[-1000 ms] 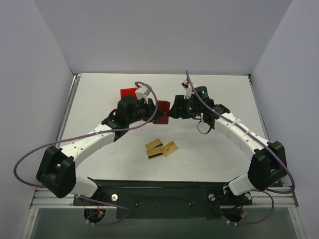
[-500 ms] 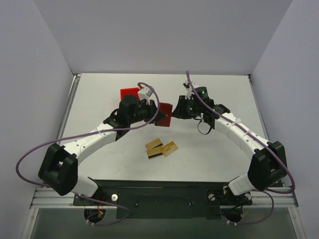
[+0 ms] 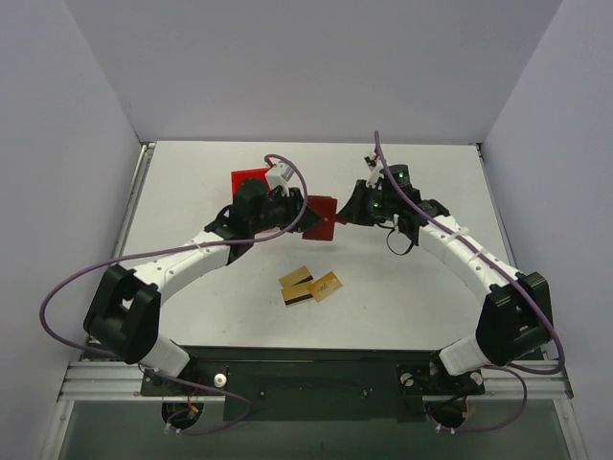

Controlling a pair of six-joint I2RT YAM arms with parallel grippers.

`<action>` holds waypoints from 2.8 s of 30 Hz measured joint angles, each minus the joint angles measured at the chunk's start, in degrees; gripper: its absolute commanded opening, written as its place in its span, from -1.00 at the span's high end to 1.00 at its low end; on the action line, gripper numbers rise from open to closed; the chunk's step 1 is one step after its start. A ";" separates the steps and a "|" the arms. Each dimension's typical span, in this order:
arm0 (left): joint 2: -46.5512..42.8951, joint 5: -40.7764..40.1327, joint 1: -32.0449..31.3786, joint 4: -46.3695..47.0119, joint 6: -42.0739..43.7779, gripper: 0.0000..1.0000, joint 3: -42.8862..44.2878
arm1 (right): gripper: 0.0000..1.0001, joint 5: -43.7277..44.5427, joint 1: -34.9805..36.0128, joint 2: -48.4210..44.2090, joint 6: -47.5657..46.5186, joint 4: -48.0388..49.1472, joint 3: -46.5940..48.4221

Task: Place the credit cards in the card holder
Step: Open the card holder, then place the card holder at the center of the board.

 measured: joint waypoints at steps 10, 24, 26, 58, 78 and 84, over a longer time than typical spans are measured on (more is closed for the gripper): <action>12.13 -4.76 0.48 -2.25 -2.56 -0.73 8.72 | 1.00 -2.47 -10.47 0.42 6.84 0.57 -5.20; 8.44 -10.75 0.76 -3.69 -2.36 -0.73 5.16 | 1.00 -13.46 -9.64 8.92 14.12 6.12 -3.80; 7.74 -11.04 1.16 -3.87 -2.38 -0.73 4.28 | 1.00 -15.19 -9.62 9.33 16.72 9.11 -3.76; 3.06 -19.10 2.75 -12.81 -2.86 -0.77 0.83 | -0.09 -9.40 -11.98 10.62 18.53 7.41 -8.55; -17.40 -30.05 12.28 -14.88 -5.44 -0.94 -12.48 | -0.99 12.61 0.02 1.46 -0.59 0.04 -3.76; -23.93 -29.83 17.88 -13.35 -8.57 -0.92 -18.56 | -0.85 13.03 -2.34 1.46 -0.28 -1.60 -4.15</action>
